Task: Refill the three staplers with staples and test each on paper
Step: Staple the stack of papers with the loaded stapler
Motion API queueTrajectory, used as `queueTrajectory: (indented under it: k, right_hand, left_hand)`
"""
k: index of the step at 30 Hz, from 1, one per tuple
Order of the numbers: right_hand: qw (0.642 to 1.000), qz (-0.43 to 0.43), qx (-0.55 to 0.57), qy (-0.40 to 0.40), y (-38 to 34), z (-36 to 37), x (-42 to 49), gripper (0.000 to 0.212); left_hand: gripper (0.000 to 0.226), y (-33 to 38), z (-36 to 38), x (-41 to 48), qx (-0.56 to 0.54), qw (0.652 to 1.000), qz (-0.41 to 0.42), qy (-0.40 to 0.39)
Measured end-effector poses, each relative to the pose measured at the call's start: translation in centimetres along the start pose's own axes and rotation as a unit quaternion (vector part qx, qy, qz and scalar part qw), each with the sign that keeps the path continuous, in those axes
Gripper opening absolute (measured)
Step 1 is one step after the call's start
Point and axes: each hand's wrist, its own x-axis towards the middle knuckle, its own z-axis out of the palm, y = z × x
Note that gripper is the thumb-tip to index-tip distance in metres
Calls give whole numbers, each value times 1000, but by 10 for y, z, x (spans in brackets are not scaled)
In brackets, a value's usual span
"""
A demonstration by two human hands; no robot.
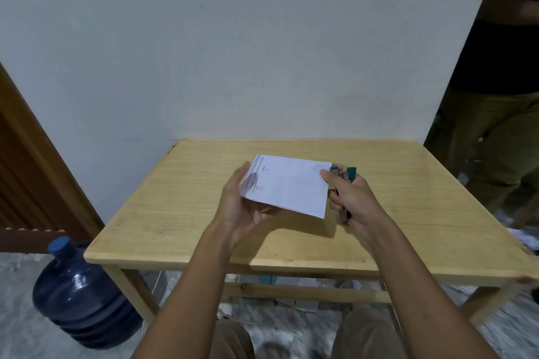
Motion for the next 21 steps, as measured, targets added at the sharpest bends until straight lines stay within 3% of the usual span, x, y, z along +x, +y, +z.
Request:
queueTrajectory:
  k: [2,7,14,21]
  right_hand:
    - [999,-15,-11,-31,-2,-7,-2,17]
    - [994,-28,-77,-75,-7,-13,-5,20]
    - [985,-44,-119,117,-20,-24,1,21]
    - [973,-58,-156,159,-46,-55,28,27]
  left_hand:
    - [51,11,-6,1,-1,1000,-25,16]
    - [29,20,-3,16,164,984,-1,70]
    - [14,22,42,56,216,966,80,117]
    - [20,-3,117,126,255,956,101,101]
